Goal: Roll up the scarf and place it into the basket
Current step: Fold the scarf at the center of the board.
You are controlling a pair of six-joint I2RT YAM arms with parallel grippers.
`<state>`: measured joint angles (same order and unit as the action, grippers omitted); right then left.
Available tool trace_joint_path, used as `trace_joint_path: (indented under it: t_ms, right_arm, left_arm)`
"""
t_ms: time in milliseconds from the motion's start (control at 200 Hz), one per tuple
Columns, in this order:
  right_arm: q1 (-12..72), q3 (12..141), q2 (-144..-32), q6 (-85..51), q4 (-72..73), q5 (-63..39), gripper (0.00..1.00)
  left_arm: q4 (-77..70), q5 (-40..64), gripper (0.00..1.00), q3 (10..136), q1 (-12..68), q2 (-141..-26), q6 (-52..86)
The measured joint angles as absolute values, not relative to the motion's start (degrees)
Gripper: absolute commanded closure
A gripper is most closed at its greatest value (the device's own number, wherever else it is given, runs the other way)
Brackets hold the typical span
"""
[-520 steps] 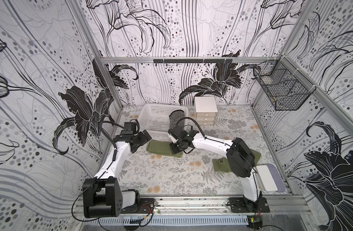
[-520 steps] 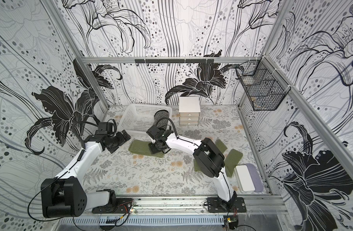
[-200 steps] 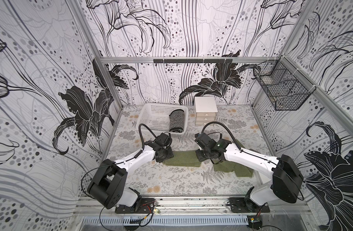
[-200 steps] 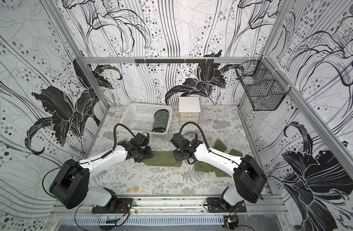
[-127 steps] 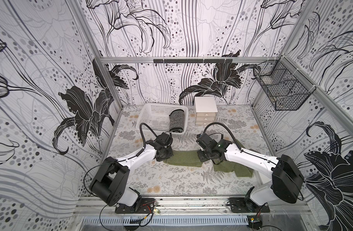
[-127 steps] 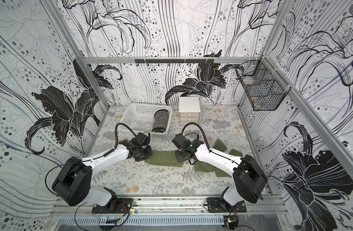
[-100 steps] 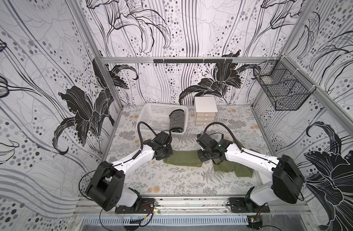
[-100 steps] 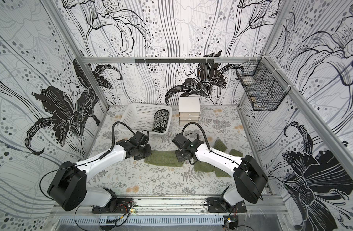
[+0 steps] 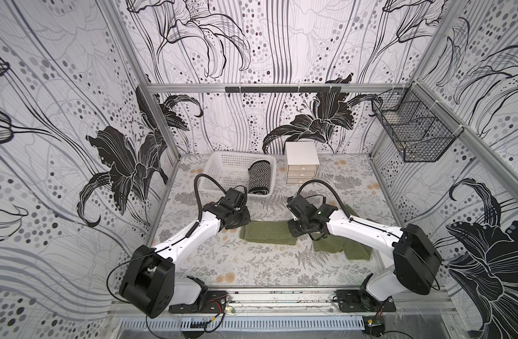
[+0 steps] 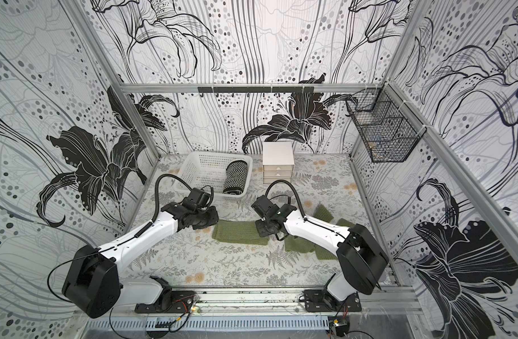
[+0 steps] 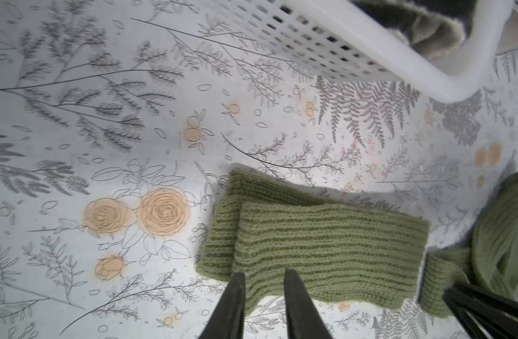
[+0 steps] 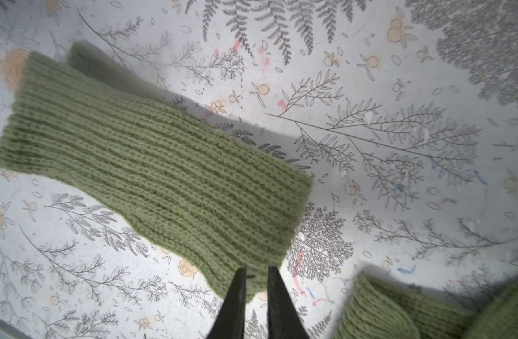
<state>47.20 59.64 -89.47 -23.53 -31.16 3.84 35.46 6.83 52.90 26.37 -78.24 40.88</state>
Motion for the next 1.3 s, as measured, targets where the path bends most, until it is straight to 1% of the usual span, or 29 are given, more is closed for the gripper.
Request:
trace_joint_path:
  t_ms: [40,145,280,471,541,666,726,781,926,1011,1031,1051,1131,1296]
  right_arm:
    - [47.20,59.53,-90.56,-23.70,-30.57,2.90,0.85]
    - [47.20,58.67,-94.17,-24.67,-28.82,0.75,0.86]
    - [46.59,56.03,-97.47,-25.61,-26.13,-0.97,0.85]
    - [45.04,54.92,-91.81,-26.33,-25.34,-0.43,0.78]
    - [44.42,54.92,-88.68,-26.35,-25.69,0.25,0.72]
    - [43.00,54.72,-86.17,-26.57,-26.09,0.67,0.66]
    - [42.17,54.11,-86.24,-26.63,-26.04,0.56,0.63]
    - [41.39,53.23,-86.54,-26.55,-26.15,0.21,0.62]
    - [40.73,51.79,-88.86,-26.57,-25.06,-1.83,0.62]
    - [40.73,51.05,-90.41,-26.63,-23.86,-3.29,0.65]
    - [40.73,50.87,-90.80,-26.74,-23.53,-3.55,0.67]
    - [40.73,50.70,-91.15,-26.83,-23.00,-3.90,0.72]
    - [40.73,50.11,-92.40,-27.18,-21.43,-5.02,1.00]
    - [40.21,49.17,-92.68,-28.38,-20.14,-5.34,1.00]
  left_arm:
    - [34.81,8.08,0.49,53.69,26.55,-78.91,40.73]
    - [32.10,10.83,0.49,55.48,27.09,-80.60,40.47]
    - [29.80,12.95,0.49,56.97,28.10,-83.24,40.51]
    - [28.86,14.50,0.47,57.58,30.06,-85.84,40.42]
    - [28.69,14.74,0.47,58.22,30.87,-87.15,40.36]
    - [27.75,15.46,0.63,59.24,32.80,-89.93,40.07]
    - [27.38,15.77,0.73,59.99,34.04,-91.66,39.88]
    - [26.94,15.84,0.79,60.64,35.44,-93.34,39.53]
    - [26.24,15.92,0.84,62.41,38.98,-97.21,39.46]
    - [25.89,15.90,0.84,62.70,40.36,-98.43,39.46]
    - [25.82,15.88,0.84,62.72,40.62,-98.65,39.46]
    - [25.78,15.90,0.84,62.72,40.75,-98.83,39.46]
    - [25.74,15.66,0.84,62.74,41.06,-99.53,39.44]
    - [25.71,15.29,0.84,63.02,41.54,-100.88,39.27]
